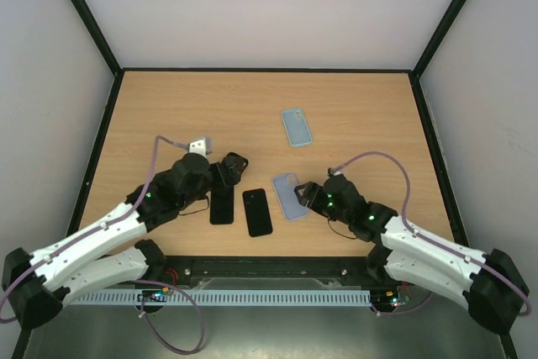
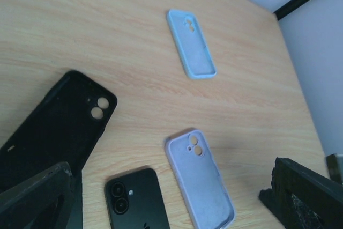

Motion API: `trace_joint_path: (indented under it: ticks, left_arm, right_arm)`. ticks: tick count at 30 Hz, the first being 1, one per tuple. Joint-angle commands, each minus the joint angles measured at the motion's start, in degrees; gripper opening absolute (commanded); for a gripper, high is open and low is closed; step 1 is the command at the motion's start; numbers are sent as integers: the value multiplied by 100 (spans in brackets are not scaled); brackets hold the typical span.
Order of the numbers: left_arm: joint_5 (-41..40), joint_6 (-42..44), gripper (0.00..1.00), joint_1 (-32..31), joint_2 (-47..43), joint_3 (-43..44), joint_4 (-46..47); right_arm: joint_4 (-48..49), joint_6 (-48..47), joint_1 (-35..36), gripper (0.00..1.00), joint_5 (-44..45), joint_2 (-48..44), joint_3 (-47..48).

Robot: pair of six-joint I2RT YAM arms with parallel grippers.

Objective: Put the phone into the phone case

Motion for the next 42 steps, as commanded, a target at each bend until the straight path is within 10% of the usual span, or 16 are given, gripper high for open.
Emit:
trace_joint_path:
  ticks: [1, 22, 42]
  left_arm:
    - [-462, 229, 100, 22, -658, -98, -300]
    - [-1303, 372, 100, 41, -2845, -250, -1000]
    - [-1701, 155, 100, 44, -3416, -404, -1316]
  right_arm:
    - [-30, 292, 814, 74, 968, 682, 524]
    - [-1366, 352, 3136, 76, 2765, 5050, 3615]
    - [-1654, 254, 3192, 83, 2900, 5898, 3939]
